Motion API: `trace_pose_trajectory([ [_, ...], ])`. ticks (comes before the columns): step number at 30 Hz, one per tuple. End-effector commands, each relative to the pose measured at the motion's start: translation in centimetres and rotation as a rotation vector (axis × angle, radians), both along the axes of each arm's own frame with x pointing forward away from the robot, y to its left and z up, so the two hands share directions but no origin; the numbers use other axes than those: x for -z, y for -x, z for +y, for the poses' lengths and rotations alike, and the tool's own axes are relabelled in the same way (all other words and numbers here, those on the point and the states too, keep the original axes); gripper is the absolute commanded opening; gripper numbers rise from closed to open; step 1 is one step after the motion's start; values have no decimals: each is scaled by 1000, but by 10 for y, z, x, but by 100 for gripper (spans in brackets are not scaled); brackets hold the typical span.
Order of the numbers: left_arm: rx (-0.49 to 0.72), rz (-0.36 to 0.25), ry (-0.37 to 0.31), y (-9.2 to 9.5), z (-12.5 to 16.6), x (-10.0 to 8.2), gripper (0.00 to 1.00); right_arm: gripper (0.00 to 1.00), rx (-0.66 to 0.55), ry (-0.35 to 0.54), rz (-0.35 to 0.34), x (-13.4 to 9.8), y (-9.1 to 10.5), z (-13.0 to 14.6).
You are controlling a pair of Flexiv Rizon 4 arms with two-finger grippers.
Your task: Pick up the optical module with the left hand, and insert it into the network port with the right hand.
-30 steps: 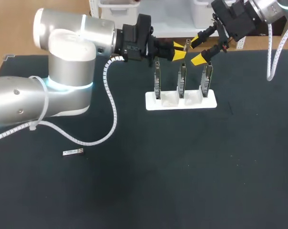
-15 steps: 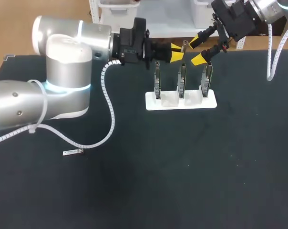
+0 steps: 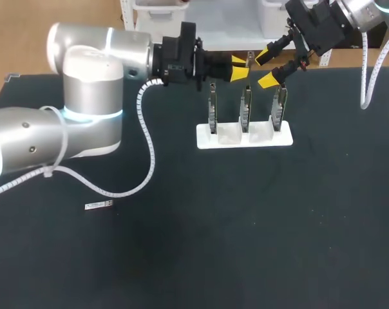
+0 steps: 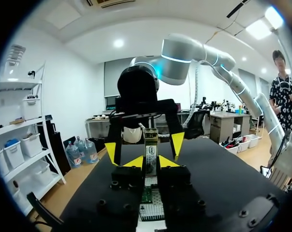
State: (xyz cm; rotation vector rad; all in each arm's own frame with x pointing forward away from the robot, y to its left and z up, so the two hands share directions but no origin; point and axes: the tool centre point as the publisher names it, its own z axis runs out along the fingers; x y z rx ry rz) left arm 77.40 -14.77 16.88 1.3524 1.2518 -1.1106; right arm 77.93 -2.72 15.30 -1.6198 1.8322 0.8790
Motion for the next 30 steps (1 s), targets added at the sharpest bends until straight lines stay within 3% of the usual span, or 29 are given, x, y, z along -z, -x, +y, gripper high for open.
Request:
trace_pose_trajectory([
  [1, 10, -1, 10, -5, -3, 2, 0, 100, 2, 0, -2, 0, 1, 0],
  [30, 35, 35, 60, -9, -3, 10, 0, 100, 2, 0, -2, 0, 1, 0],
])
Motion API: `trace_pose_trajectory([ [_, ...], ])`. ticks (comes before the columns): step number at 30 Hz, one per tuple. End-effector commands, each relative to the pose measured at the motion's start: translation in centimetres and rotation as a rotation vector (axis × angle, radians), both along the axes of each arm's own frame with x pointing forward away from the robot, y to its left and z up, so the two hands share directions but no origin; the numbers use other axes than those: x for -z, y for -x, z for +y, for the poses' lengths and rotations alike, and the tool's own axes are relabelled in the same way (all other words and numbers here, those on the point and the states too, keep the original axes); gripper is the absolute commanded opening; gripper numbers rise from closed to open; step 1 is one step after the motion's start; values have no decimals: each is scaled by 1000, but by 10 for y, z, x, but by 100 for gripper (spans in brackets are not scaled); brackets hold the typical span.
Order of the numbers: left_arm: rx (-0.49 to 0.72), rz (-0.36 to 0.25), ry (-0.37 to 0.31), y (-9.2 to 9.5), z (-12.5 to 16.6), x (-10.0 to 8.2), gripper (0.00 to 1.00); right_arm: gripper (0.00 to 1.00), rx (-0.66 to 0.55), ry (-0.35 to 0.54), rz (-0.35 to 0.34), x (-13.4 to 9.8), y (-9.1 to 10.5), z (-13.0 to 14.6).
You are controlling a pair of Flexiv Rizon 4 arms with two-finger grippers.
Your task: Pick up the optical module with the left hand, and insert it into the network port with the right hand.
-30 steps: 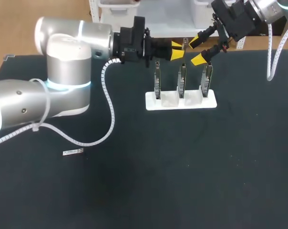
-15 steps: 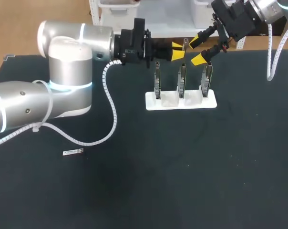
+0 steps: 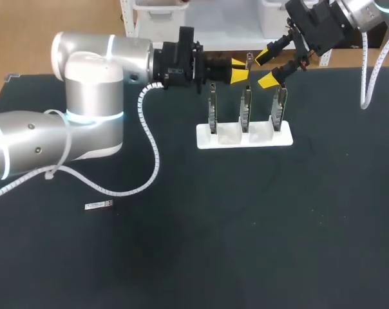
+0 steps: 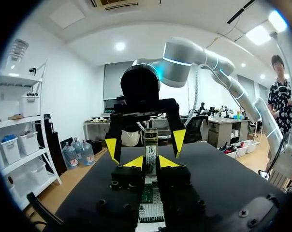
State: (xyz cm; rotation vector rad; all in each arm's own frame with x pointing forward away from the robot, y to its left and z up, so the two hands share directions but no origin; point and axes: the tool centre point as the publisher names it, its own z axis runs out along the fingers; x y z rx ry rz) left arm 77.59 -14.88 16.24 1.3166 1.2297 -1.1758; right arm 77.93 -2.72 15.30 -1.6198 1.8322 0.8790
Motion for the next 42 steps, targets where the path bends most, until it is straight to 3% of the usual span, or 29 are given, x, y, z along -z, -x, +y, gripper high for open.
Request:
trace_pose_trajectory([
  [1, 16, 3, 9, -7, -2, 4, 0, 100, 2, 0, -2, 0, 1, 0],
  [42, 10, 44, -27, -6, 0, 2, 0, 100, 2, 0, -2, 0, 1, 0],
])
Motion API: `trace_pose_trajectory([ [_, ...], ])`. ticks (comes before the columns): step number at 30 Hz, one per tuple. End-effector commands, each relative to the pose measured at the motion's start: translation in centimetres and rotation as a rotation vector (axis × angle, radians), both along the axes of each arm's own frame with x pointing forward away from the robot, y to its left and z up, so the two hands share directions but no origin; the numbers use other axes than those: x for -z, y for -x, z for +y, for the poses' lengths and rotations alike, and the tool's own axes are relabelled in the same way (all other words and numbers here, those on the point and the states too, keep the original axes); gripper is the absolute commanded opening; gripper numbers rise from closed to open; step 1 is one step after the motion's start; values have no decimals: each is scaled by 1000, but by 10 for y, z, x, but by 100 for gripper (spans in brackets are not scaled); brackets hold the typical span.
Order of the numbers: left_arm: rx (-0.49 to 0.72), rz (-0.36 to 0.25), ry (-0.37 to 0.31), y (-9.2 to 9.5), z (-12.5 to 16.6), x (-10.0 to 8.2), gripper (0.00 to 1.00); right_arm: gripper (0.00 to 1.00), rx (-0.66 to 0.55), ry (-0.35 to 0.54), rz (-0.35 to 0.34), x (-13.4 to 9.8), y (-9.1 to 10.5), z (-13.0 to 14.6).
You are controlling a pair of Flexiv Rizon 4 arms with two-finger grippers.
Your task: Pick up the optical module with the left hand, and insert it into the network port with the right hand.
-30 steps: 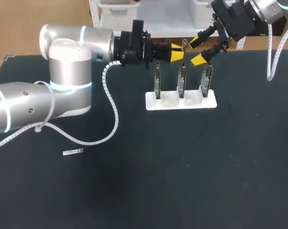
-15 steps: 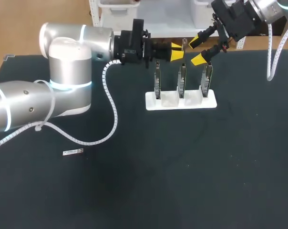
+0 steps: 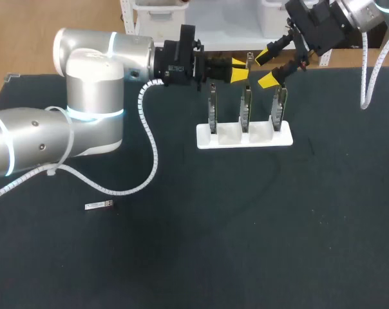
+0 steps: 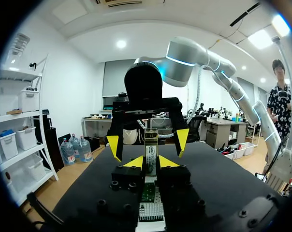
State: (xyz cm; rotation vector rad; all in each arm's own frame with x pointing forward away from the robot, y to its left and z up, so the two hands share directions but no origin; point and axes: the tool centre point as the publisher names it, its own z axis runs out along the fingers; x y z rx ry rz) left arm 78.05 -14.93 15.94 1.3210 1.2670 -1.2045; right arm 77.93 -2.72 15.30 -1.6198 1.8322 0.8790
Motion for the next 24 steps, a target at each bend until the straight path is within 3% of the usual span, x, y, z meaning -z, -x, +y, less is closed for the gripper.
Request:
trace_pose_trajectory([
  [1, -4, 7, -11, -1, 1, -1, 0, 100, 2, 0, -2, 0, 1, 0],
  [24, -43, 18, -39, 2, 3, -3, 0, 100, 2, 0, -2, 0, 1, 0],
])
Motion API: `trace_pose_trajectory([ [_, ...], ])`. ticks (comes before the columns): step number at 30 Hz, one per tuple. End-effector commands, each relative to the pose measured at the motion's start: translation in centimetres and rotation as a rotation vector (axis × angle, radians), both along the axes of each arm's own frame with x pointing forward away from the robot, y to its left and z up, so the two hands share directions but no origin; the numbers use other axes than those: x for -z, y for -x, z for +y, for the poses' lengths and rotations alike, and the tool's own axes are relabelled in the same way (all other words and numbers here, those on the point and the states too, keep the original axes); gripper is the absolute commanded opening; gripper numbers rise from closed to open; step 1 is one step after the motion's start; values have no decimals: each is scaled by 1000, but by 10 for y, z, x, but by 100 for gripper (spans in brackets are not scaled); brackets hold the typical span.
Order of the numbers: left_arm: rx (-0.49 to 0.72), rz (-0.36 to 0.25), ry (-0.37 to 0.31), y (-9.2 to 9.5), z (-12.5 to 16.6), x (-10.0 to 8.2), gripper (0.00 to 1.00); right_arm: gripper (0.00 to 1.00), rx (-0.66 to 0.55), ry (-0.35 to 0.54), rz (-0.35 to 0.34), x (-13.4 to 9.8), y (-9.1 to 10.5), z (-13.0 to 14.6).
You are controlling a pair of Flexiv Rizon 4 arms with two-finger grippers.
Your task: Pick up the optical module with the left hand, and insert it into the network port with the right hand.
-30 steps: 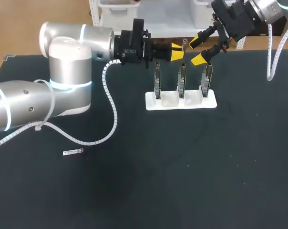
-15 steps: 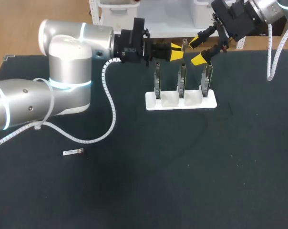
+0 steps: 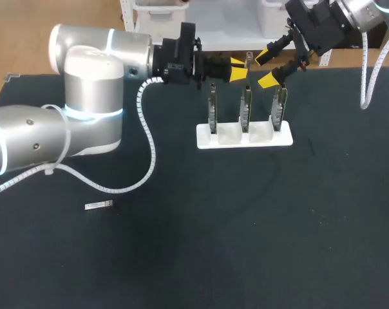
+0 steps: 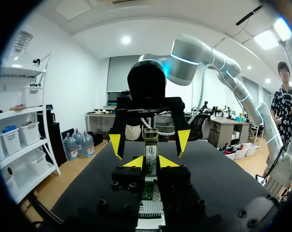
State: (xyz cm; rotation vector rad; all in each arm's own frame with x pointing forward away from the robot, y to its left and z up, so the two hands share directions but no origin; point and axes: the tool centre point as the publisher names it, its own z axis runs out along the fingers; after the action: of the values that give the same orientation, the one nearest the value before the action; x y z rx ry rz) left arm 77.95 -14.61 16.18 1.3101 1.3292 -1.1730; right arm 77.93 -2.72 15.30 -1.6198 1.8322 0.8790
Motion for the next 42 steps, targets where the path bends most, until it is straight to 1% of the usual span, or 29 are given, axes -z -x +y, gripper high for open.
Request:
trace_pose_trajectory([
  [1, -4, 0, 0, 1, -1, 0, 0, 100, 2, 0, -2, 0, 1, 0],
  [23, 0, 17, 11, 2, -9, 2, 0, 100, 2, 0, -2, 0, 1, 0],
  [42, 9, 10, 7, 1, -11, 2, 0, 100, 2, 0, -2, 0, 1, 0],
])
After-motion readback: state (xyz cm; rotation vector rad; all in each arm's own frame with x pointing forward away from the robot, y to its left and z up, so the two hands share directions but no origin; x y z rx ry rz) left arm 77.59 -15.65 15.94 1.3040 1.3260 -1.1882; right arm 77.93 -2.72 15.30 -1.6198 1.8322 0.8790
